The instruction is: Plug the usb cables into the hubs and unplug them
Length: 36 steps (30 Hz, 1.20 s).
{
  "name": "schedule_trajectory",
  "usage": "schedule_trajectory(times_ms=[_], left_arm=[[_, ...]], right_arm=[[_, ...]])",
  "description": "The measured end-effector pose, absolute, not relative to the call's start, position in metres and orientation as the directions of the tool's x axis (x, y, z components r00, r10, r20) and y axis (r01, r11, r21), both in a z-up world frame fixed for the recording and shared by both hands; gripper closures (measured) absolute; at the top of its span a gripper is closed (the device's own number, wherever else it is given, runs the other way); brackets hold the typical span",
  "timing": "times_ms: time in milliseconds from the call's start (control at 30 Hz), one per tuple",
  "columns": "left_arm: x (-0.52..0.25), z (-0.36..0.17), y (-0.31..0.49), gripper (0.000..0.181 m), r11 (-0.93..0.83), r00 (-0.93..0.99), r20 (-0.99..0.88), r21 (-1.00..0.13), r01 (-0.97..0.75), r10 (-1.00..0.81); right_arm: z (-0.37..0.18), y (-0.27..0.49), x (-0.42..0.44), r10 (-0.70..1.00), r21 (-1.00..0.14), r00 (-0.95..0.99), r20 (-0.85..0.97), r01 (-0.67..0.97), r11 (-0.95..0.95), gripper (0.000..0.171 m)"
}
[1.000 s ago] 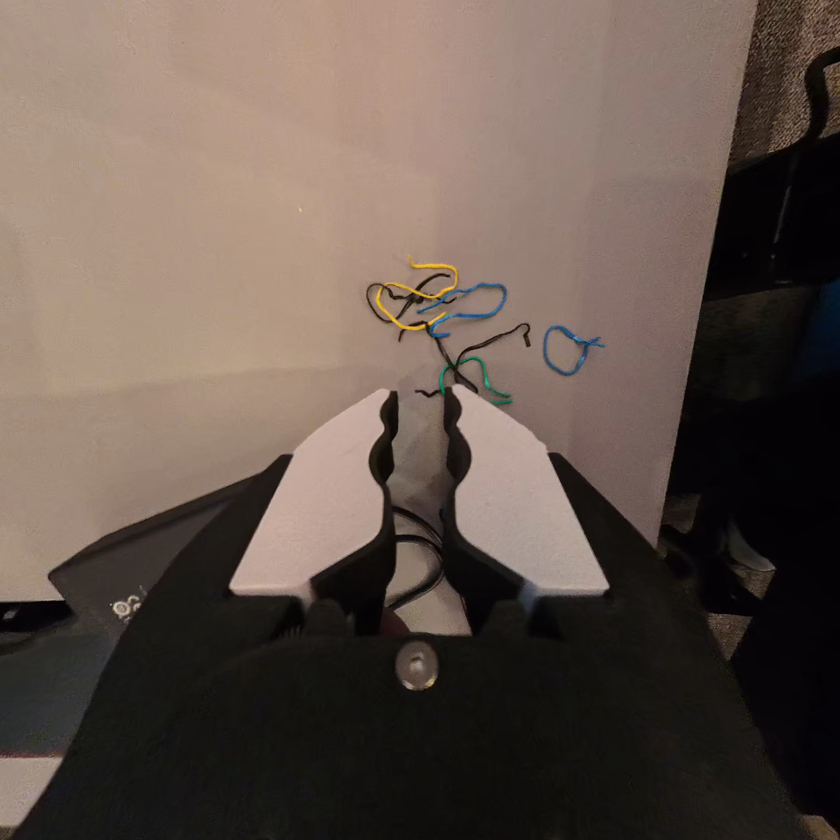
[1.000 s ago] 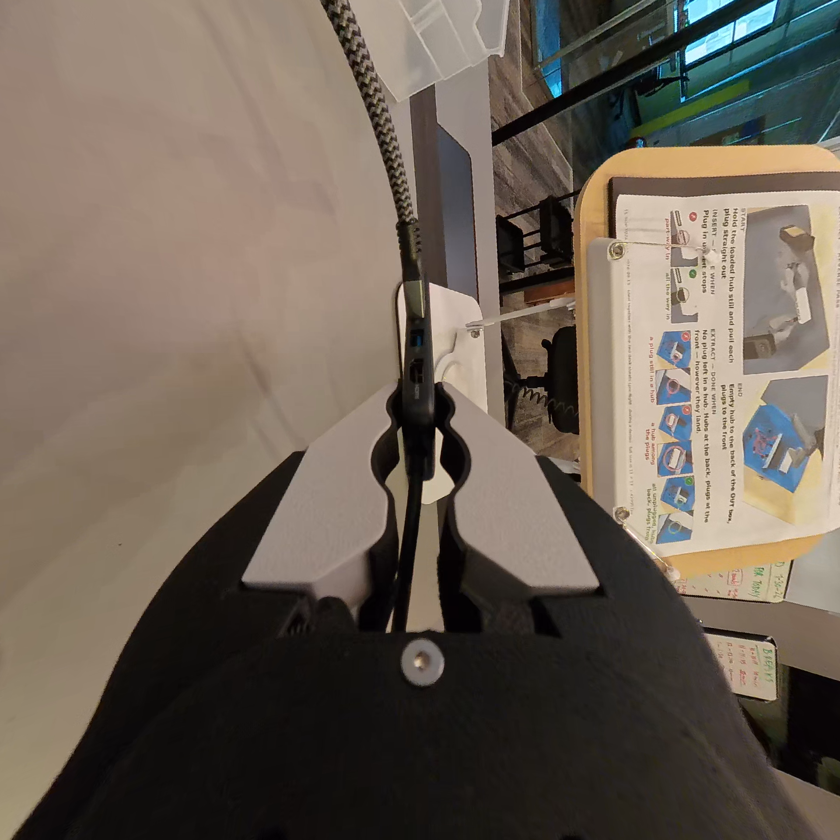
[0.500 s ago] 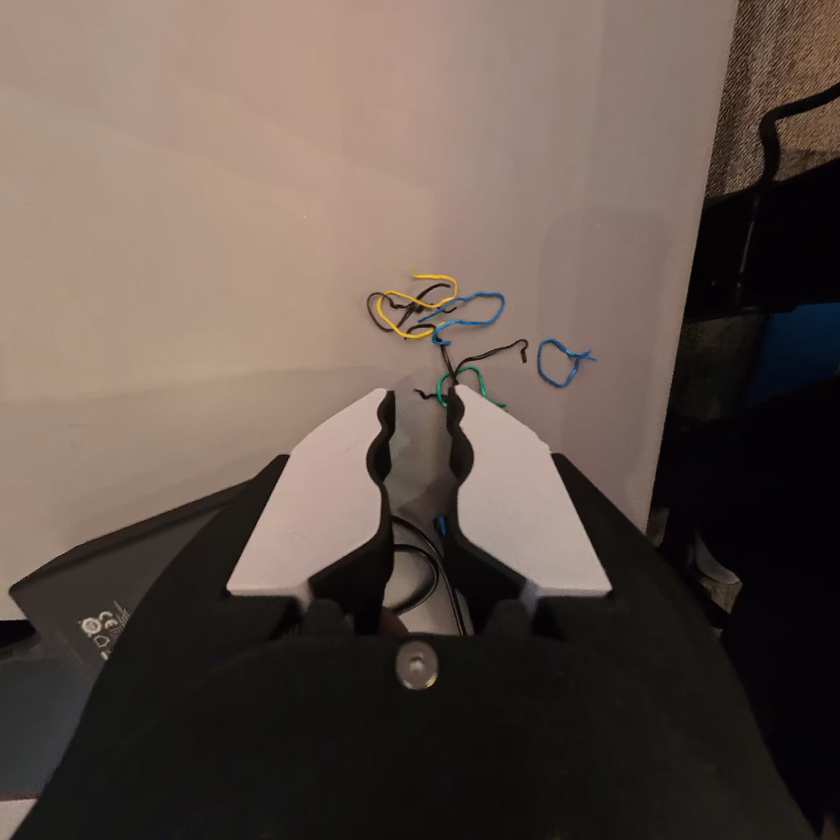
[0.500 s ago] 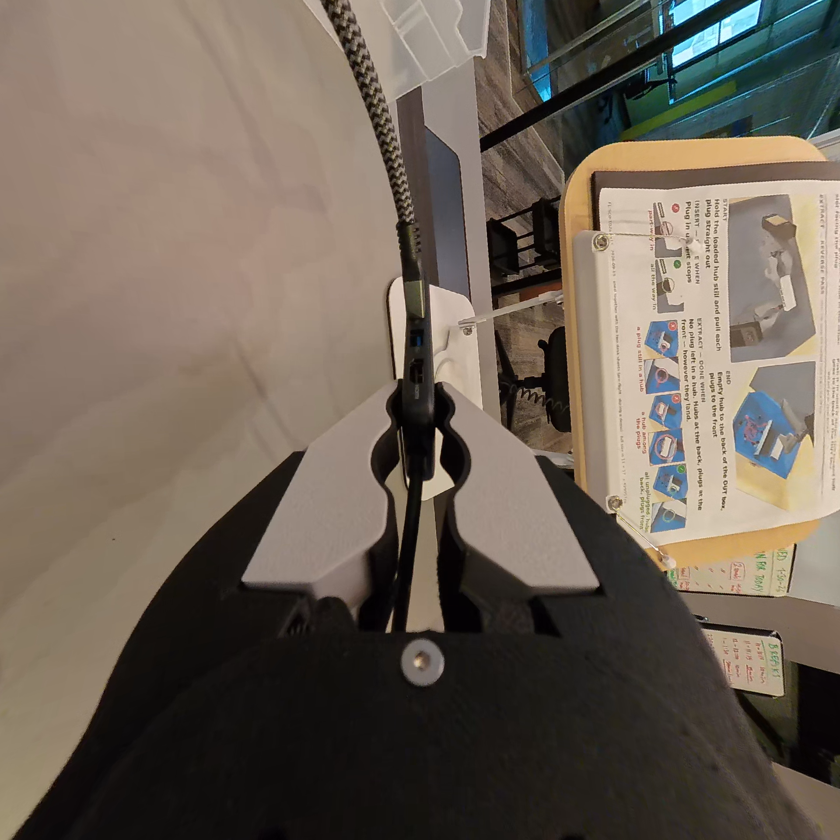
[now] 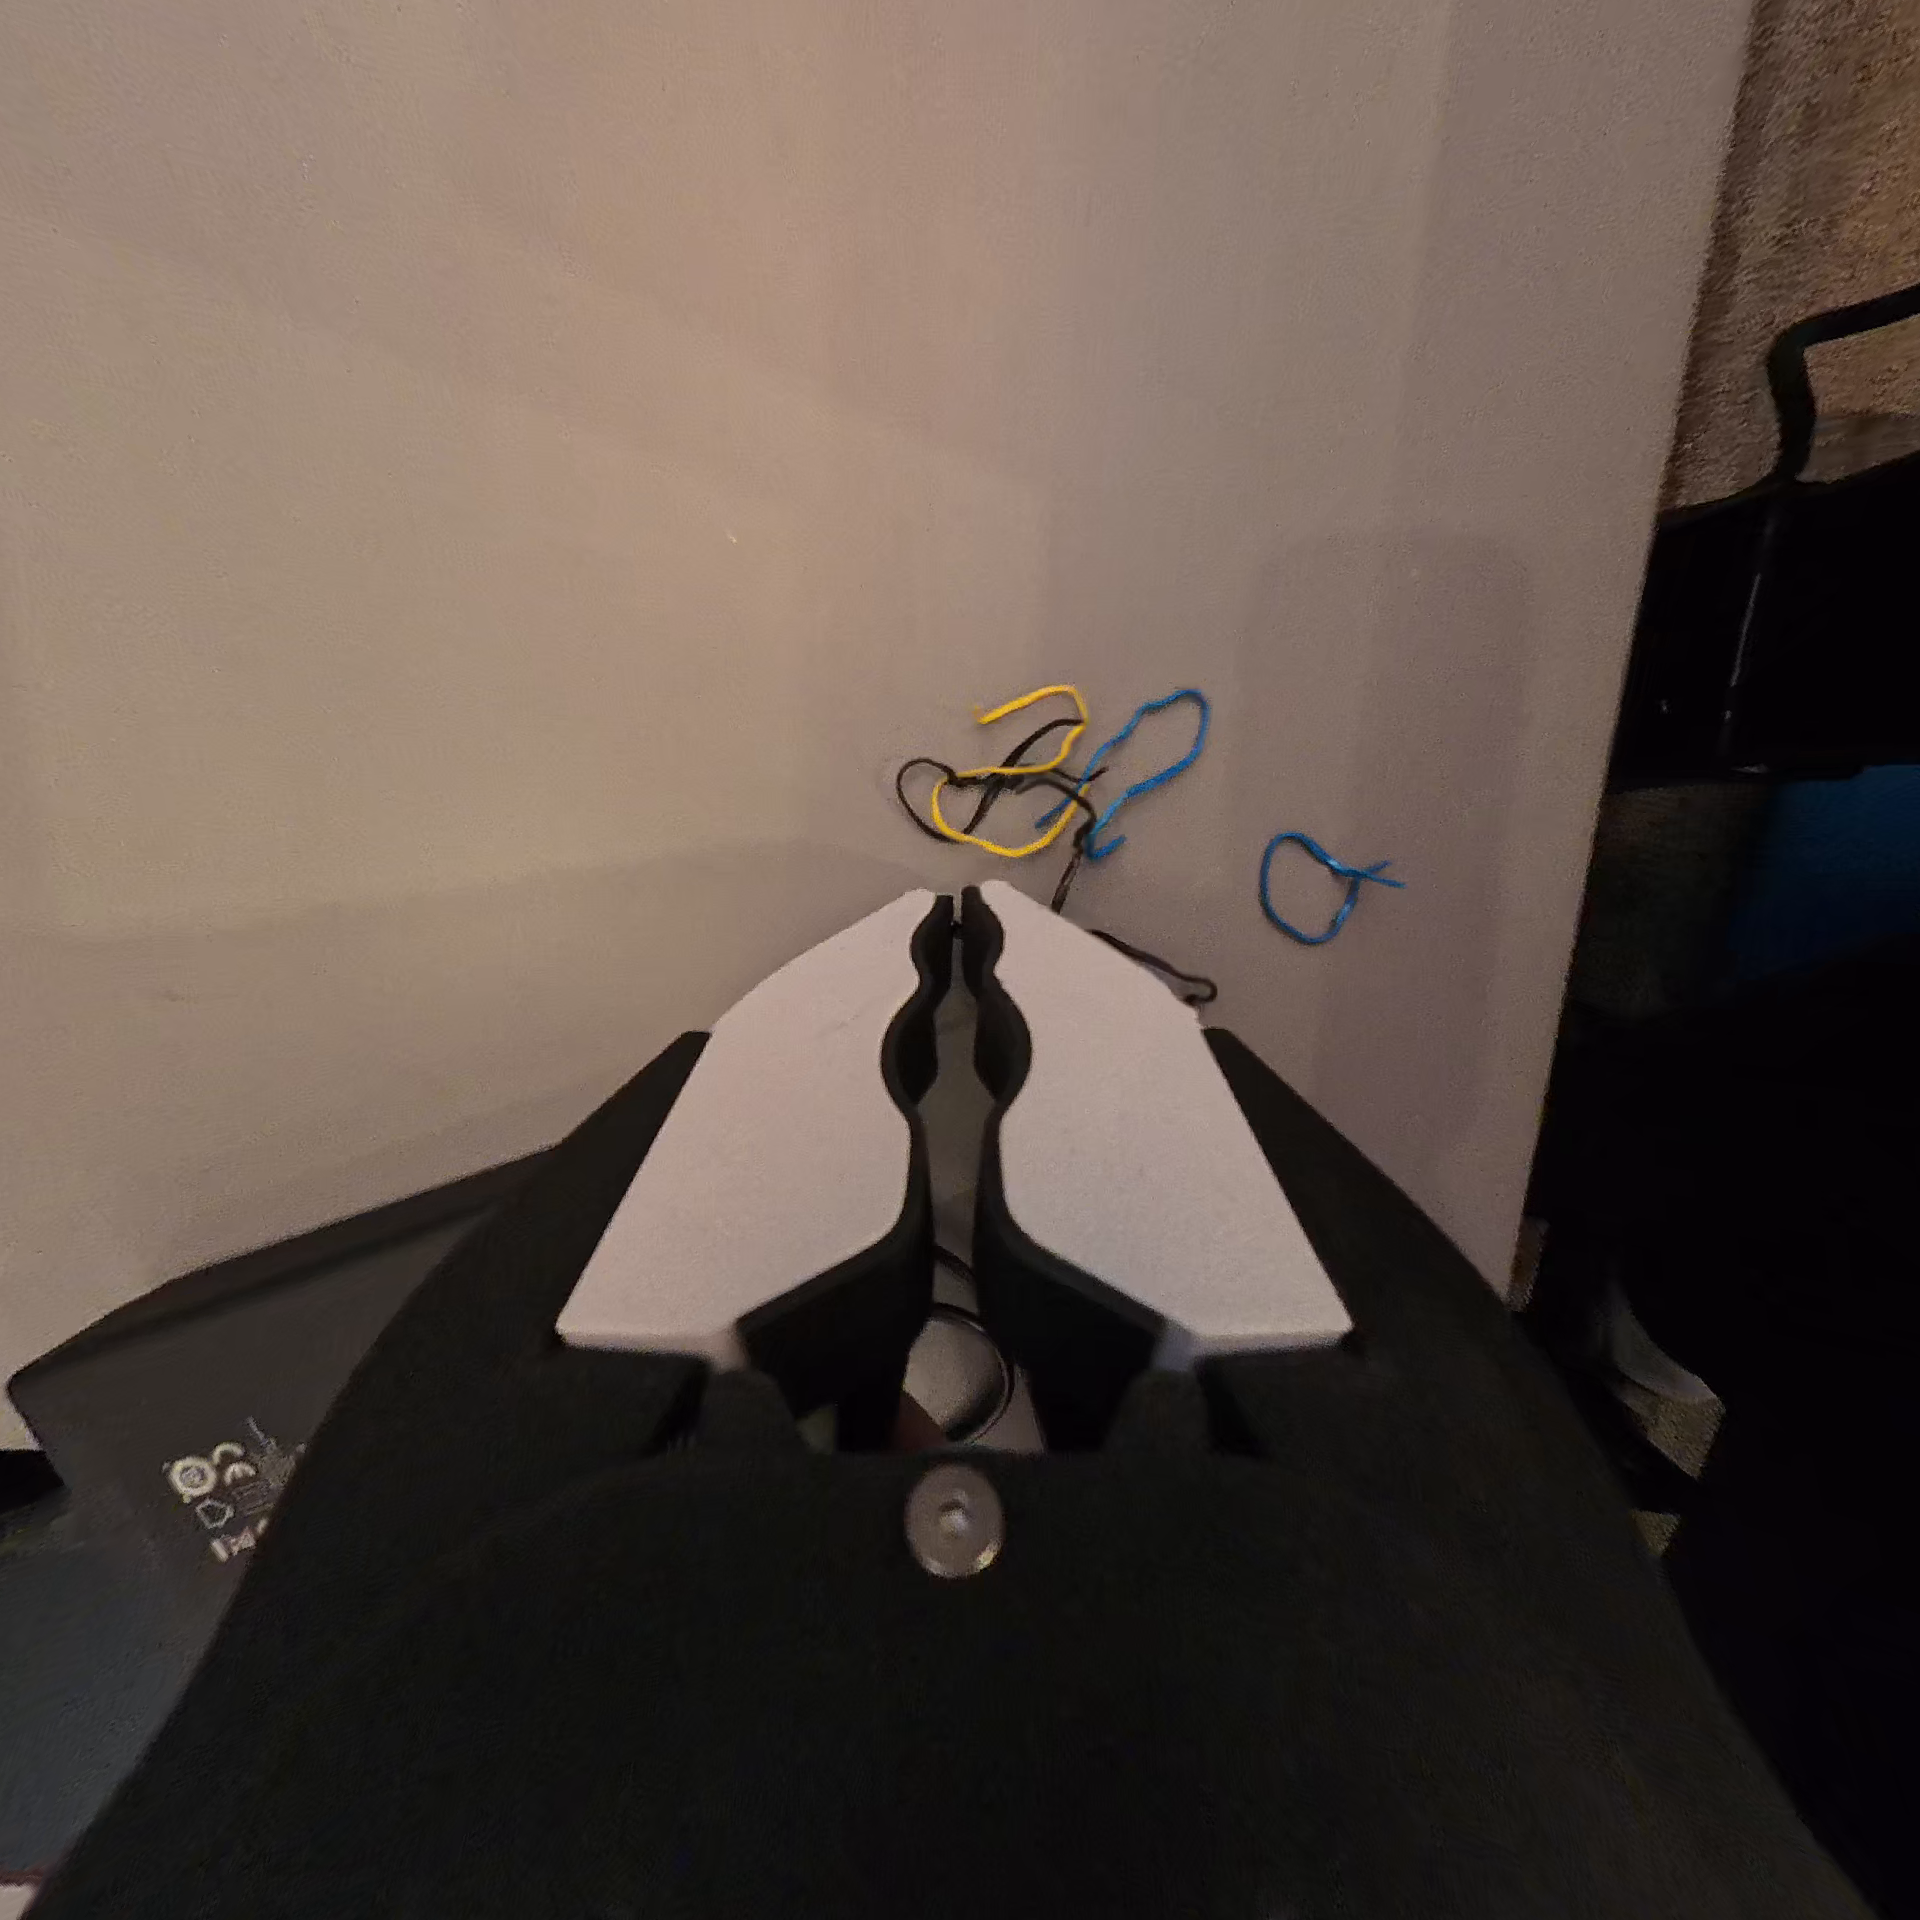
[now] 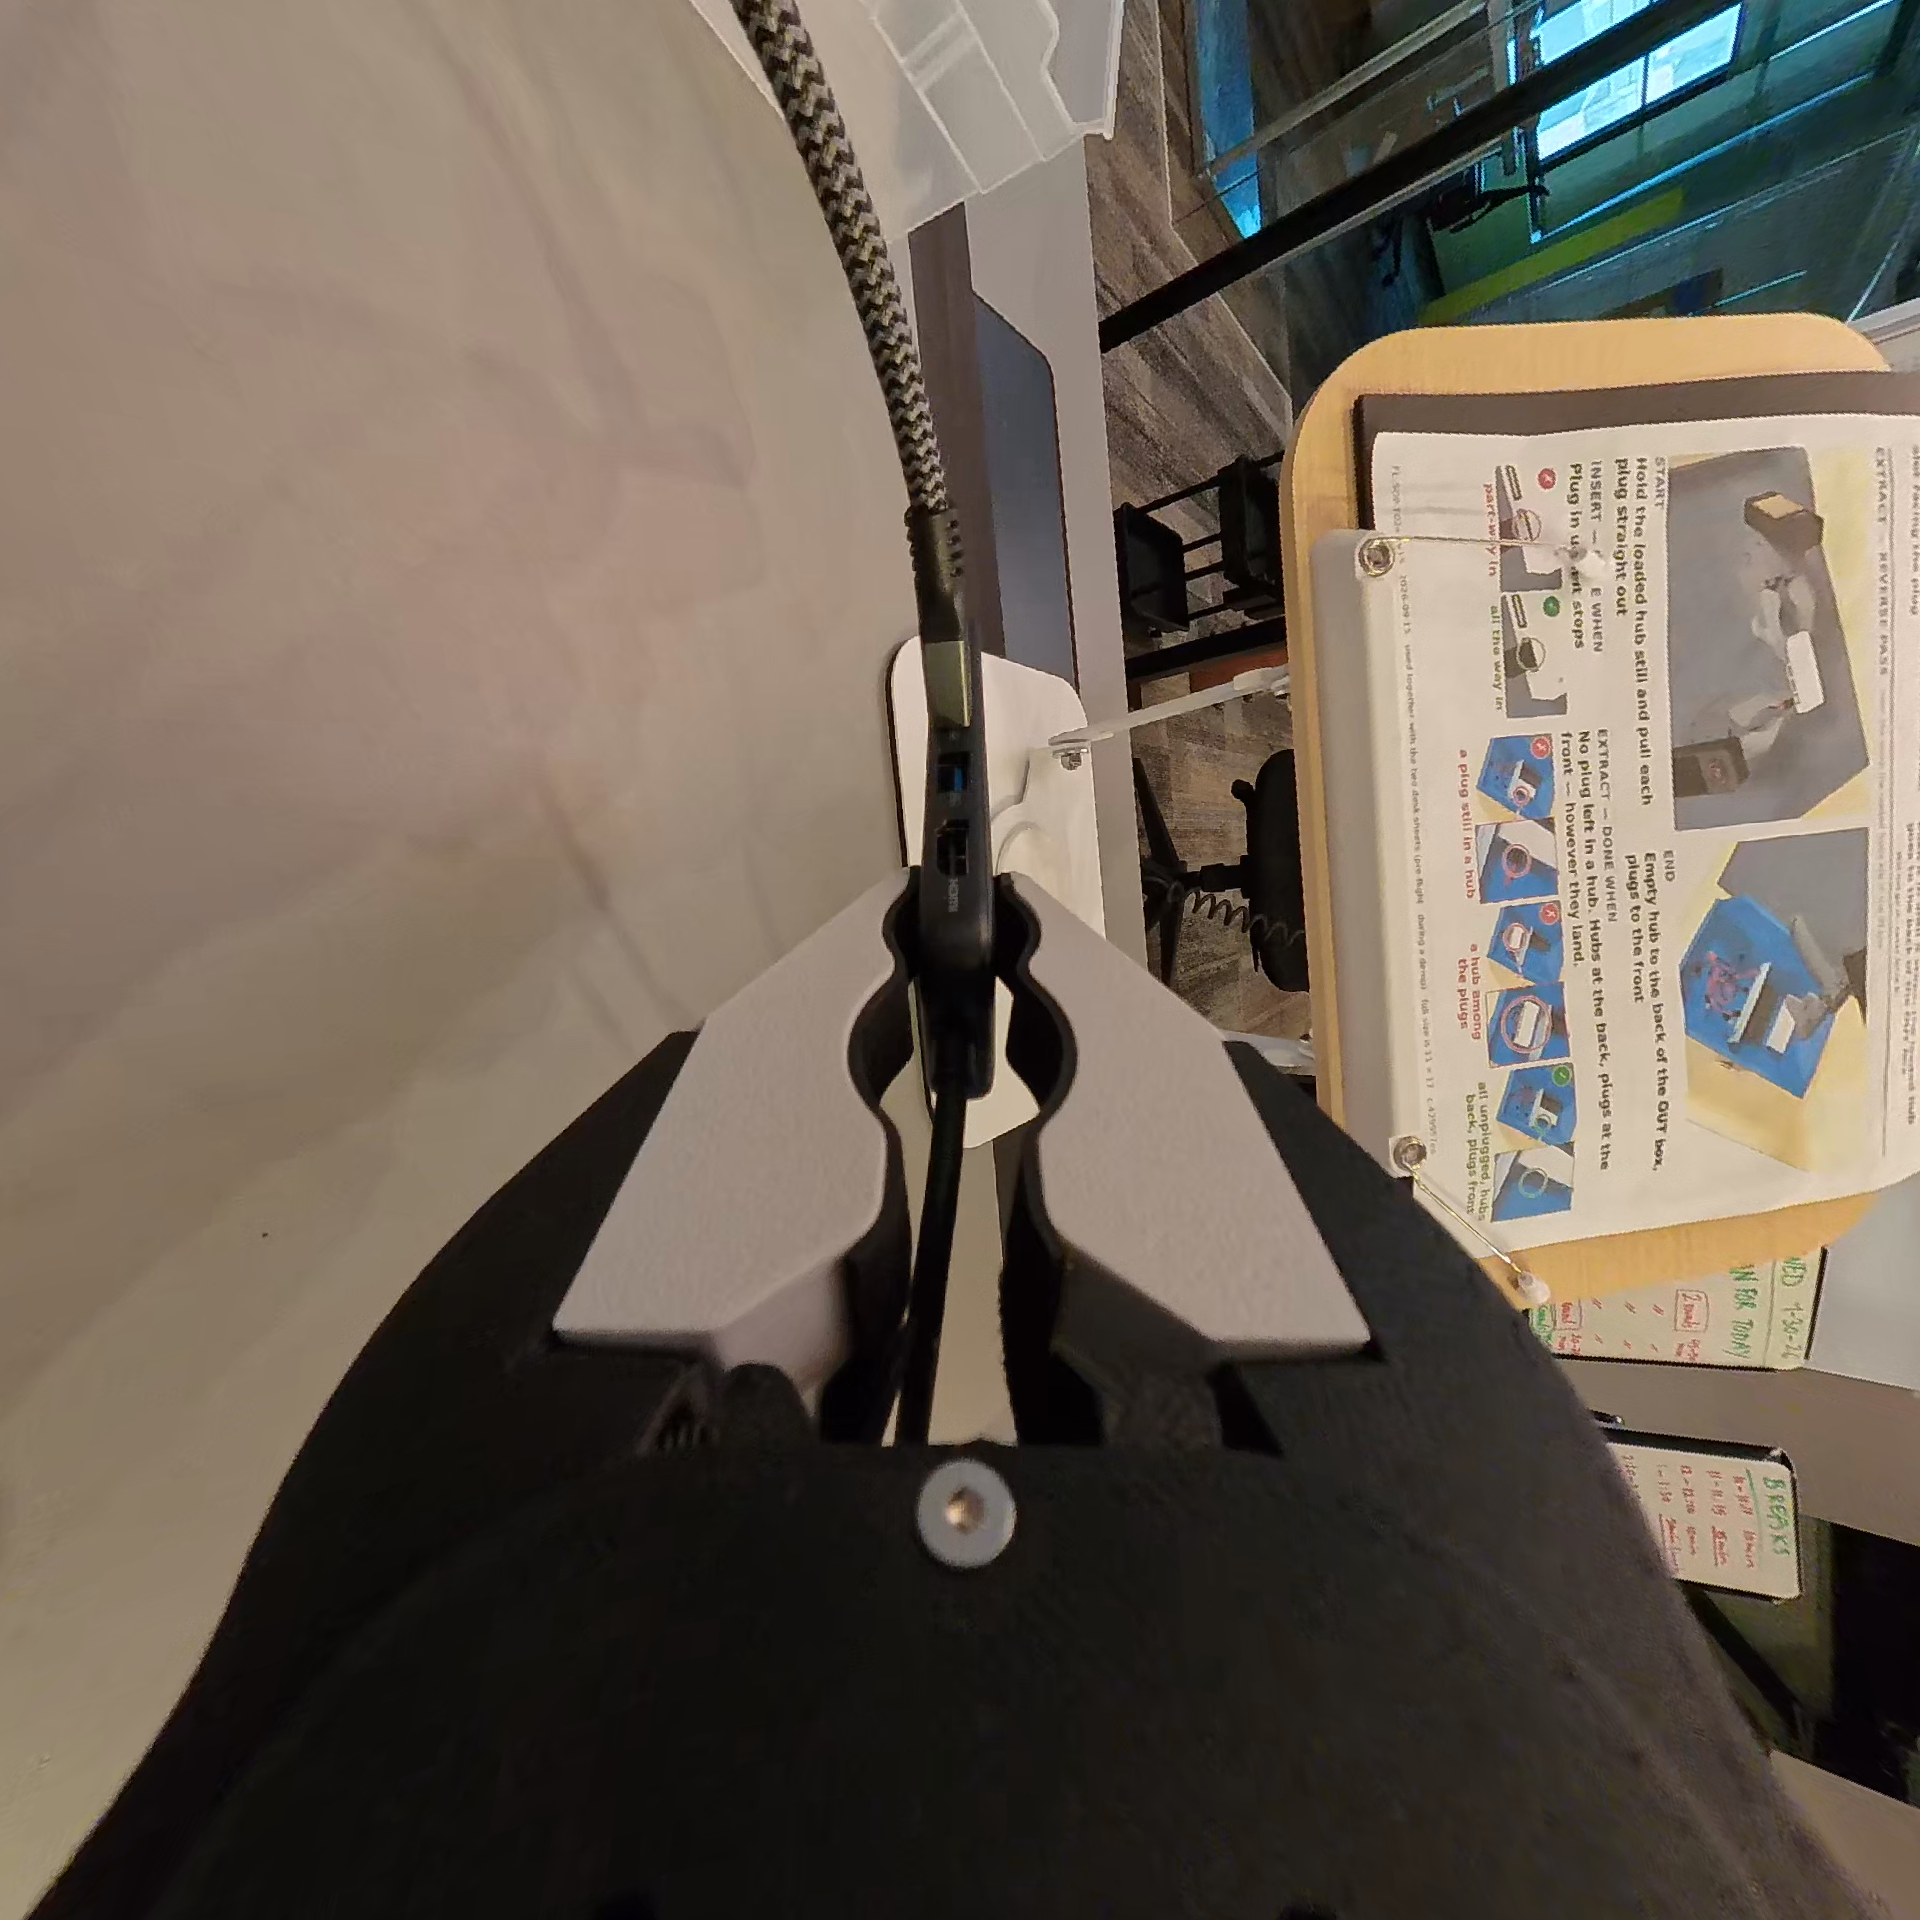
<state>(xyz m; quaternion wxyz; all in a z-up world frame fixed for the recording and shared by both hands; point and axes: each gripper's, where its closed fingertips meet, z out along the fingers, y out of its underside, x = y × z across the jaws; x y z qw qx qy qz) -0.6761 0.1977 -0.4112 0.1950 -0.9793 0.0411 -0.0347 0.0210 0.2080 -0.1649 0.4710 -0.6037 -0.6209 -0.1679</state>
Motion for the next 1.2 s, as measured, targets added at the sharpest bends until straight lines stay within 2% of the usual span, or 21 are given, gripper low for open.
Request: schedule_trajectory(times_ms=[133, 233, 300, 333, 367, 400, 433, 500, 567, 633, 667, 733, 767, 800, 900, 1200], left_arm=[[-0.683, -0.398, 0.203, 0.18, -0.895, 0.993, -0.03, -0.43, -0.118, -0.117], [-0.695, -0.37, 0.21, 0.18, -0.847, 0.961, -0.233, -0.472, -0.245, -0.148], [-0.694, -0.34, 0.219, 0.18, -0.785, 0.946, -0.304, -0.555, -0.276, -0.117], [-0.688, -0.323, 0.223, 0.18, -0.74, 0.954, -0.282, -0.619, -0.264, -0.104], [-0.681, -0.309, 0.229, 0.18, -0.681, 0.981, -0.179, -0.71, -0.182, -0.076], [-0.696, -0.31, 0.229, 0.181, -0.678, 0.987, -0.16, -0.726, -0.115, 0.005], [-0.712, -0.32, 0.223, 0.18, -0.717, 0.977, -0.213, -0.685, -0.127, 0.031], [-0.704, -0.324, 0.222, 0.181, -0.713, 0.948, -0.316, -0.653, -0.254, -0.049], [-0.714, -0.332, 0.219, 0.18, -0.732, 0.95, -0.312, -0.649, -0.207, 0.008], [-0.692, -0.333, 0.224, 0.181, -0.685, 0.921, -0.368, -0.638, -0.352, -0.13], [-0.69, -0.336, 0.224, 0.18, -0.694, 0.955, -0.277, -0.667, -0.272, -0.108], [-0.69, -0.317, 0.232, 0.18, -0.59, 1.0, 0.004, -0.808, 0.009, 0.01], [-0.692, -0.312, 0.233, 0.18, -0.557, 0.992, 0.124, -0.822, 0.118, 0.028], [-0.699, -0.303, 0.232, 0.18, -0.516, 0.991, 0.123, -0.846, 0.132, 0.053], [-0.673, -0.262, 0.229, 0.181, -0.434, 0.98, 0.193, -0.888, 0.155, -0.046], [-0.556, -0.14, 0.206, 0.181, -0.301, 0.952, 0.1, -0.954, 0.009, -0.288]], right_arm=[[-0.165, 0.208, 0.022, 0.59, -0.36, 0.174, 0.789, 0.908, 0.214, 0.162], [-0.162, 0.208, 0.023, 0.584, -0.362, 0.178, 0.792, 0.907, 0.215, 0.163], [-0.161, 0.208, 0.023, 0.583, -0.363, 0.179, 0.793, 0.907, 0.215, 0.162], [-0.16, 0.208, 0.023, 0.581, -0.362, 0.18, 0.794, 0.907, 0.214, 0.162], [-0.16, 0.208, 0.024, 0.58, -0.361, 0.179, 0.795, 0.907, 0.215, 0.162], [-0.16, 0.208, 0.023, 0.58, -0.362, 0.179, 0.795, 0.907, 0.216, 0.162], [-0.16, 0.208, 0.023, 0.58, -0.363, 0.179, 0.795, 0.906, 0.218, 0.162], [-0.159, 0.206, 0.022, 0.576, -0.356, 0.172, 0.799, 0.907, 0.223, 0.162], [-0.156, 0.205, 0.02, 0.57, -0.357, 0.173, 0.803, 0.906, 0.229, 0.163], [-0.152, 0.204, 0.02, 0.563, -0.356, 0.173, 0.808, 0.905, 0.232, 0.162], [-0.151, 0.204, 0.021, 0.561, -0.358, 0.176, 0.809, 0.904, 0.232, 0.162], [-0.149, 0.203, 0.022, 0.559, -0.361, 0.181, 0.809, 0.904, 0.231, 0.162], [-0.148, 0.203, 0.023, 0.558, -0.361, 0.181, 0.81, 0.904, 0.231, 0.162], [-0.148, 0.203, 0.024, 0.558, -0.362, 0.182, 0.81, 0.904, 0.23, 0.162], [-0.15, 0.204, 0.025, 0.563, -0.363, 0.182, 0.806, 0.904, 0.227, 0.162], [-0.164, 0.208, 0.027, 0.598, -0.36, 0.172, 0.783, 0.909, 0.211, 0.161]])
